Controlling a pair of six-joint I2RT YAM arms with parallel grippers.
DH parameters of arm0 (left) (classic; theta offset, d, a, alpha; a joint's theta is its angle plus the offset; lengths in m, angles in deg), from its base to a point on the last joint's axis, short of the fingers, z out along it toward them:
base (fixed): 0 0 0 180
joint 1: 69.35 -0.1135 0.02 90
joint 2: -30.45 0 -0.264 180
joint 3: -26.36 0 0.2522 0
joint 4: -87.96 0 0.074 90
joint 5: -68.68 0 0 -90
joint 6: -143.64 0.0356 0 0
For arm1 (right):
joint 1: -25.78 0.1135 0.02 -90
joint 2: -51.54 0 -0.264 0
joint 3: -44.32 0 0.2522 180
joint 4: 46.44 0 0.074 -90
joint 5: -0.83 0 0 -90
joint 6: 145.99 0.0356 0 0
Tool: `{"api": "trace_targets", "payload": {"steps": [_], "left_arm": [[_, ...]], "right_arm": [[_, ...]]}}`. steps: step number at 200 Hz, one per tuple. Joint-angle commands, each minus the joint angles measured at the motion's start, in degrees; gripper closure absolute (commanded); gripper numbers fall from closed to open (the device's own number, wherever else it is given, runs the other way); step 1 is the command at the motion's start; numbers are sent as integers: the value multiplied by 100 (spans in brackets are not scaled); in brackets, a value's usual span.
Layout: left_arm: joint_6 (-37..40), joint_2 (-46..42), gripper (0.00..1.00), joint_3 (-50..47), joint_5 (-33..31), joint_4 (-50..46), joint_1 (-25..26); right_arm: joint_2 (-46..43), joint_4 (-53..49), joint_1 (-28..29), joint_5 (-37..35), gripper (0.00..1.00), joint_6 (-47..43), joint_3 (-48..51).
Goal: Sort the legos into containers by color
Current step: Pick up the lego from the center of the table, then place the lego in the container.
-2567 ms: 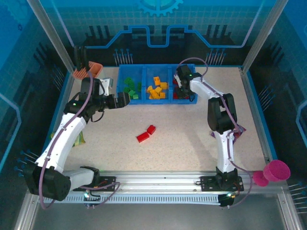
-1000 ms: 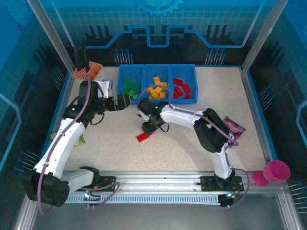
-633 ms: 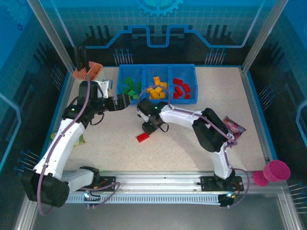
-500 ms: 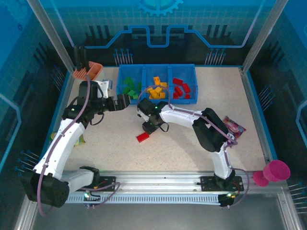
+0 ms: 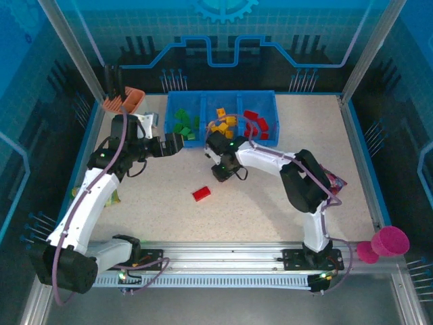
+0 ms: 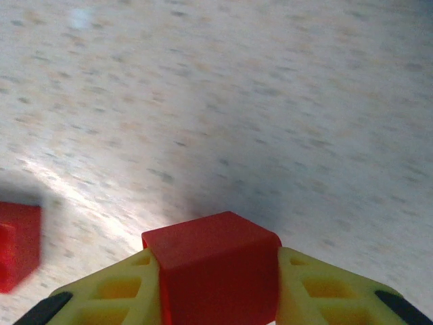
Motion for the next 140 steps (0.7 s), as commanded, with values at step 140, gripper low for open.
{"api": "trace_targets", "payload": {"steps": [140], "left_arm": [[74,164,1,271,-65,-191,-71]], "right_arm": [[1350,646,-2681,-434,60,-1324,-3086]]}}
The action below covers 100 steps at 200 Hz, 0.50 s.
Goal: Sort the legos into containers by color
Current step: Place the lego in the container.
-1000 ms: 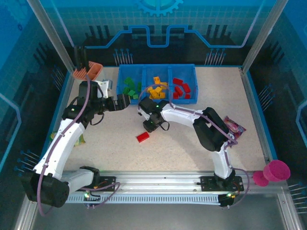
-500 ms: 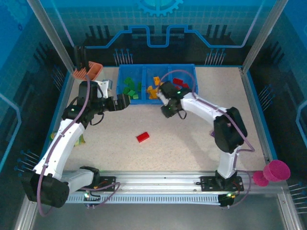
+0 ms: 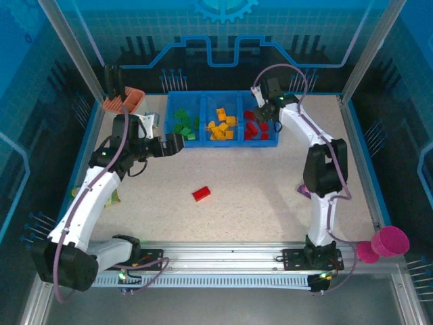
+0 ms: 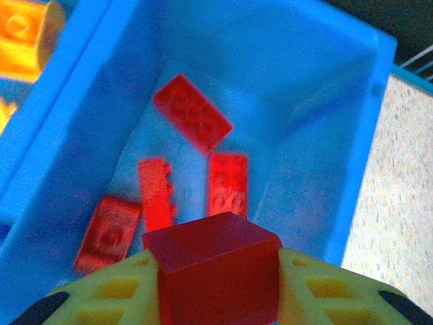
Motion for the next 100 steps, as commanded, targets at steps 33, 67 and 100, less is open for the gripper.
{"api": "trace_targets", "payload": {"steps": [33,67,100], "left_arm": [[92,139,1,300,-115,-171,-69],[84,288,1,351,-122,-163,-70],[11,438,1,439,-30,-104,-74]], "right_arm": [[1595,83,-159,15,58,-300,-1787],[2511,-266,-229,-42,54,-373,-3003],[2626,-237,-247,10,47,-356,-3199]]}}
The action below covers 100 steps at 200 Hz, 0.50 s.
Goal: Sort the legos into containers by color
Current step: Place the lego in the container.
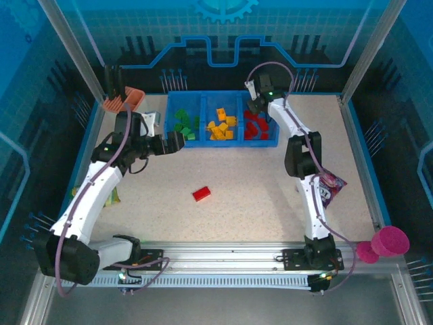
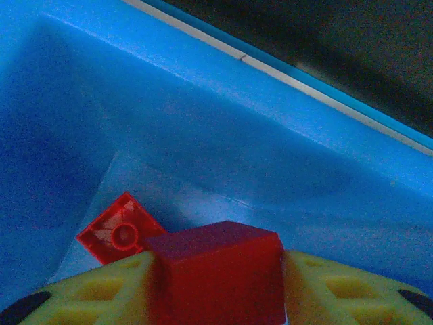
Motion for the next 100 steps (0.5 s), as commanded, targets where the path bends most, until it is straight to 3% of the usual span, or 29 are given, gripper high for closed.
{"api": "trace_targets", "payload": {"steps": [1,58,100], "left_arm": [[10,124,1,252,35,-18,-76],[-7,73,1,444,67,-117,-75],[-62,-249,1,282,91,-69,-70]], "right_arm": [[-4,-99,-94,17,46,-39,-179],[-640,94,-114,299,43,113,337],[-2144,375,104,533,40,192,1851]]}}
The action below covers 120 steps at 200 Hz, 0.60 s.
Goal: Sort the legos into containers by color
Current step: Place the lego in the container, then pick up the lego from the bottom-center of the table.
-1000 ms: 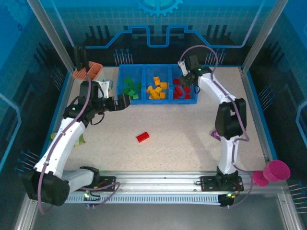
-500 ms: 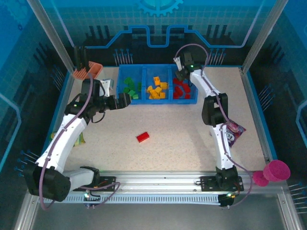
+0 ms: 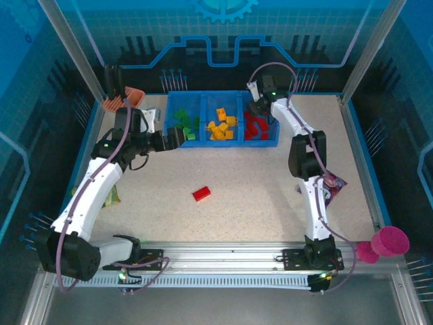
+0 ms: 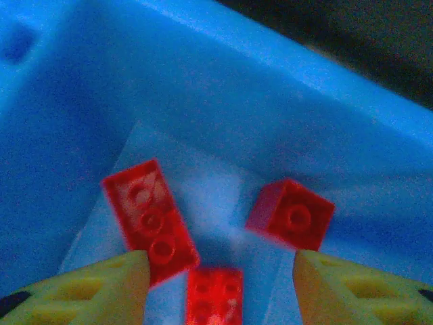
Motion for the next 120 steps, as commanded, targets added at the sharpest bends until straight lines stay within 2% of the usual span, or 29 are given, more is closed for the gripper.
{"api": "trace_targets", "payload": {"steps": [1,22,56,87,120], "left_arm": [[-36,-308,1,22,95,-23,-65],[-44,-467,1,-54,130,-29,-64],[66,-678,1,-47,52,-225,-68],[225,-805,1,-65,-26,-319,-71],[133,-969,0,-207,-64,-228,-78]], "right_arm": [[-1224,258,147,244,40,90,700],[-2196,403,455,473,36,-35,1748],[-3372,132,1099,1993,29,-289,3018],[-4147,558,1900,2495,23,-1775,4339],[-4276,589,2203,3949,22,-3267,4940]]}}
